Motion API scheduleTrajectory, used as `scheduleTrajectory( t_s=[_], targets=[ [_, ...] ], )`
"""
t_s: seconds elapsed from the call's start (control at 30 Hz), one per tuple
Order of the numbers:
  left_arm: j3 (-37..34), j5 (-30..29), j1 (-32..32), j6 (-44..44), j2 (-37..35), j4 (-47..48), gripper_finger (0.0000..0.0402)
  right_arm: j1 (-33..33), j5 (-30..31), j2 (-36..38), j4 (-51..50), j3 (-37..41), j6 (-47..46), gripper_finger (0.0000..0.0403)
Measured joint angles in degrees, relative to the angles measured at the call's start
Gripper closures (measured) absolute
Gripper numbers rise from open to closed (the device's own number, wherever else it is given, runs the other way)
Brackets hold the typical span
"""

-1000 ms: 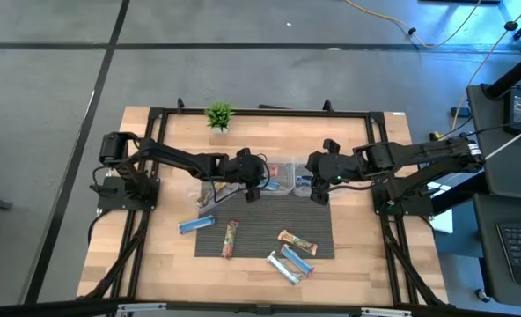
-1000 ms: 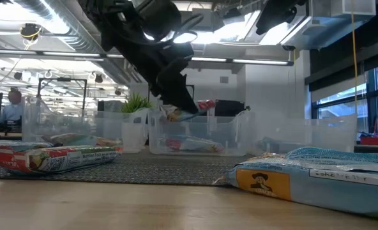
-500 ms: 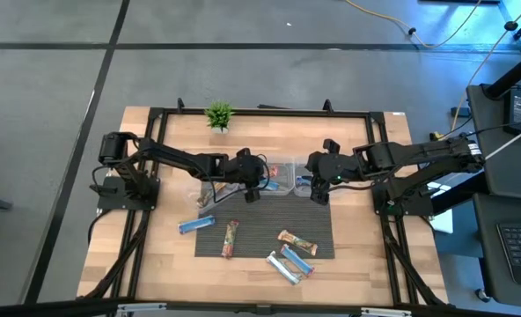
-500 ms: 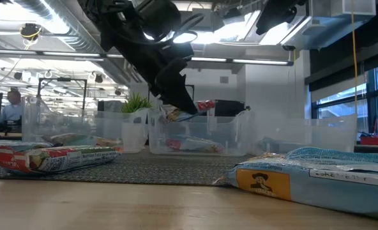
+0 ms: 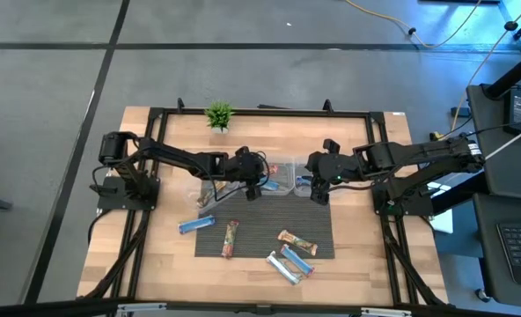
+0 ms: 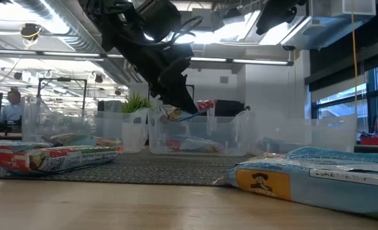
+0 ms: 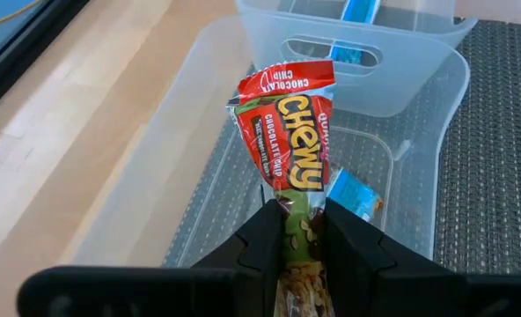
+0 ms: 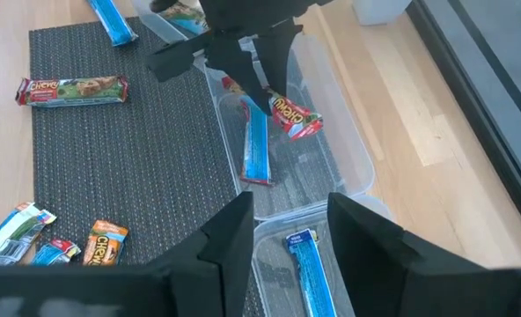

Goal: Pick and place Granola Bars by type
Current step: Put the red granola bar into the center transparent bin, then adjust the left transparent bin

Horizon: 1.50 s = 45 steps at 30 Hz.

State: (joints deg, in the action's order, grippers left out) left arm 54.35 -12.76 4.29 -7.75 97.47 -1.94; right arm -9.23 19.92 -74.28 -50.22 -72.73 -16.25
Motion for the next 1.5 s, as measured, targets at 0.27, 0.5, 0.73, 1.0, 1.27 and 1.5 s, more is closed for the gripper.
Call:
scheduleTrajectory(
  t_s=[0.27,0.5,0.73,1.0,1.27,1.5],
  targets=[
    [0.00,0.95,0.00,-0.02,0.00,-0.01,0.0329,-0.02,0.00,0.00,-0.63,0.00,0.04,0.0253],
    [0.00,1.94,0.00,-0.02,-0.13,0.05,0.0284,-0.02,-0.02,0.00,-0.66,0.00,0.22,0.0253],
    [0.00,2.30,0.90,-2.15,-8.27,9.18,0.0255,-0.02,0.00,0.00,-1.03,0.00,0.22,0.0253],
    [0.02,5.90,-0.77,-20.59,-26.10,40.88,0.0256,0.00,0.00,-0.02,-1.11,0.00,0.24,0.0253],
    [0.02,5.19,-10.44,-52.75,-36.63,66.16,0.0255,0.00,0.00,-0.02,-0.96,0.00,1.12,0.0253],
    [0.02,8.80,-18.10,-63.79,-34.79,77.72,0.0254,0.00,1.28,-0.02,-0.08,0.00,3.30,0.0253]
  ],
)
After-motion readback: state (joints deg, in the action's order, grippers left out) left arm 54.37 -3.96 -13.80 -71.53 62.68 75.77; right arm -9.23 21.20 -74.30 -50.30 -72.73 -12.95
